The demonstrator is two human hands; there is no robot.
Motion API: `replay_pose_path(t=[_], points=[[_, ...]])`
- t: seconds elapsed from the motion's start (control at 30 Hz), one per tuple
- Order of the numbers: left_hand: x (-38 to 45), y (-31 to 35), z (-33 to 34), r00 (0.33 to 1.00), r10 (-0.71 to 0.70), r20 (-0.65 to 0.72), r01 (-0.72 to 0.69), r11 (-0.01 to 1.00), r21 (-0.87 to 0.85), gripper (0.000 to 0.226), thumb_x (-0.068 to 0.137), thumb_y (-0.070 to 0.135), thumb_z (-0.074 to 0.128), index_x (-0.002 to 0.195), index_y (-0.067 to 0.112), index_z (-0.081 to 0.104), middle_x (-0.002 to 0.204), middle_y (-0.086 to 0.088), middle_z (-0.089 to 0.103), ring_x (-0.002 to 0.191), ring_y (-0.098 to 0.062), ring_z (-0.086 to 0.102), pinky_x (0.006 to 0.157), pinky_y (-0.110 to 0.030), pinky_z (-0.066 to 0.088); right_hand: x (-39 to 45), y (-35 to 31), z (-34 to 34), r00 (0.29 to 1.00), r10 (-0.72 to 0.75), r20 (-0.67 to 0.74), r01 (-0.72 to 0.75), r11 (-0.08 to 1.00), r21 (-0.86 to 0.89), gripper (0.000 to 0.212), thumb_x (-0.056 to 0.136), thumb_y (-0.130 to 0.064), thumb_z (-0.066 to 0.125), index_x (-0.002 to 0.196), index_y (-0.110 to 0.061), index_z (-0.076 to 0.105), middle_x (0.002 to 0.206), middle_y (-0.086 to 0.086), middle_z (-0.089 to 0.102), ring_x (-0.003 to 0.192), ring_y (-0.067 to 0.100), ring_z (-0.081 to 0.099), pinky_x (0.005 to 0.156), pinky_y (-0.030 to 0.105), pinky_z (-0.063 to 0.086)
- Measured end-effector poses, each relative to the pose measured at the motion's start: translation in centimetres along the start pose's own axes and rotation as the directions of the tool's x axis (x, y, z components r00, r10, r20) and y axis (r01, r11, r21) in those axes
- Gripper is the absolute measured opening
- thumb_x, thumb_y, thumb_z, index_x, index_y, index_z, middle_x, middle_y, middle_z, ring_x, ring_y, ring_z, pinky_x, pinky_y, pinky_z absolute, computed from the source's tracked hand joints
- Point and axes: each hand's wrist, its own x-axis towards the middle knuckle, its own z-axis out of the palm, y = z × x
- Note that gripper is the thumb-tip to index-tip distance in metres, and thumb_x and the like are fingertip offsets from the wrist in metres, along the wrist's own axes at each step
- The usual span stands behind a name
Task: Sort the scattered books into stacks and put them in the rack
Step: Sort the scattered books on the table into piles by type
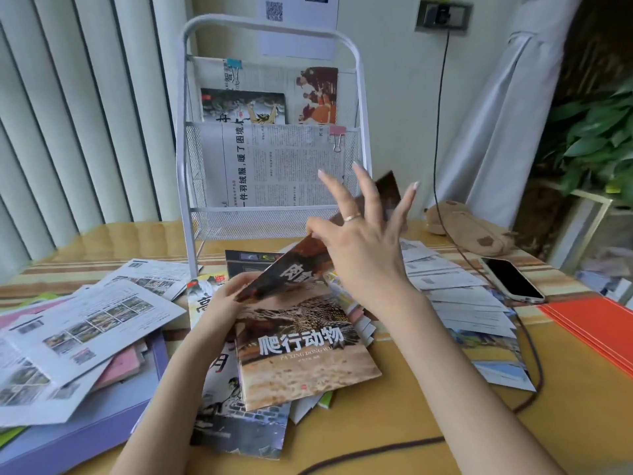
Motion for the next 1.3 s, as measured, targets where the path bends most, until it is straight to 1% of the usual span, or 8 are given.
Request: replay_pose_path(t=[0.27,0.47,0.53,0.6,0.87,1.07,1.2,1.3], points=[[0.7,-0.7,-0.8,0.991,0.009,0.135,-0.014,0.999,0.037,0.054,0.049,0.030,0.074,0.102,0.022,0.064,0.088,-0.010,0.071,0.083,-0.025,0.062,0.079,-0.036,0.047,3.0,-4.6,4.6,0.962,-0.218,0.162,0.141,0.910,0.389,0.014,0.097,-0.036,0.039,0.098,-0.033,0.052,0.157,-0.011,-0.009,0.137,0.023,-0.034,0.103,0.072,-0.012],[0.7,-1.1,-0.7,0.983,0.126,0.131,-0.153,0.963,0.223,0.030,0.067,-0.004,0.060,0.092,0.013,0.059,0.086,-0.017,0.065,0.084,-0.017,0.063,0.075,-0.029,0.054,1.5,-7.5,8.8,0.924,-0.279,0.263,0.086,0.818,0.568,0.032,0.101,-0.036,0.032,0.130,-0.038,0.043,0.158,-0.012,0.005,0.144,0.014,0.016,0.115,0.054,-0.006],[0.6,-1.1,-0.6,0.978,0.150,0.143,-0.185,0.946,0.268,0.044,0.077,-0.016,0.053,0.089,0.026,0.054,0.082,-0.001,0.062,0.073,0.005,0.062,0.063,-0.012,0.052,0.6,-8.0,9.4,0.915,-0.261,0.307,0.016,0.785,0.619,0.038,0.101,-0.038,0.030,0.138,-0.039,0.036,0.157,-0.010,0.016,0.143,0.008,0.016,0.116,0.047,-0.003],[0.7,-1.2,-0.6,0.976,0.150,0.158,-0.189,0.946,0.264,0.041,0.081,-0.012,0.051,0.090,0.028,0.056,0.085,-0.001,0.065,0.071,0.004,0.065,0.065,-0.017,0.055,0.0,-7.9,9.7,0.895,-0.213,0.391,-0.120,0.731,0.672,0.040,0.101,-0.041,0.028,0.141,-0.041,0.033,0.155,-0.009,0.022,0.143,0.006,0.014,0.116,0.044,0.001],[1.8,-2.4,-0.4,0.999,0.043,0.019,-0.043,0.999,-0.011,0.010,0.086,0.002,0.055,0.088,0.006,0.064,0.063,-0.003,0.070,0.064,-0.020,0.064,0.051,-0.022,0.051,-2.8,-7.5,7.8,0.835,-0.067,0.546,-0.228,0.861,0.455,0.054,0.096,-0.056,0.019,0.147,-0.037,0.023,0.154,-0.017,0.022,0.137,0.016,0.020,0.106,0.050,0.016],[2.4,-1.9,0.6,0.991,-0.061,-0.118,0.049,0.994,-0.100,0.038,0.101,0.039,0.037,0.095,0.016,0.067,0.077,0.001,0.073,0.075,-0.013,0.069,0.067,-0.029,0.048,-4.8,-6.9,8.1,0.821,-0.064,0.567,-0.224,0.878,0.423,0.050,0.098,-0.050,0.025,0.146,-0.037,0.024,0.154,-0.014,0.022,0.134,0.022,0.019,0.109,0.057,0.006],[1.9,-2.2,1.1,0.985,0.011,-0.171,-0.012,1.000,-0.003,0.029,0.087,0.004,0.063,0.114,0.006,0.054,0.084,-0.006,0.065,0.075,-0.018,0.063,0.067,-0.026,0.053,-5.1,-5.2,8.1,0.852,-0.075,0.519,-0.351,0.654,0.670,0.038,0.099,-0.030,0.039,0.137,-0.030,0.046,0.150,-0.013,0.032,0.136,0.012,0.025,0.117,0.043,0.009],[1.4,-1.7,1.4,0.985,-0.019,-0.171,0.004,0.996,-0.086,0.048,0.084,-0.004,0.063,0.124,0.017,0.044,0.090,-0.011,0.068,0.072,-0.024,0.066,0.062,-0.030,0.058,-5.6,-3.5,8.6,0.891,0.152,0.429,-0.439,0.534,0.722,0.035,0.096,-0.019,0.049,0.130,-0.025,0.051,0.143,-0.010,0.042,0.132,0.007,0.036,0.114,0.029,0.024]])
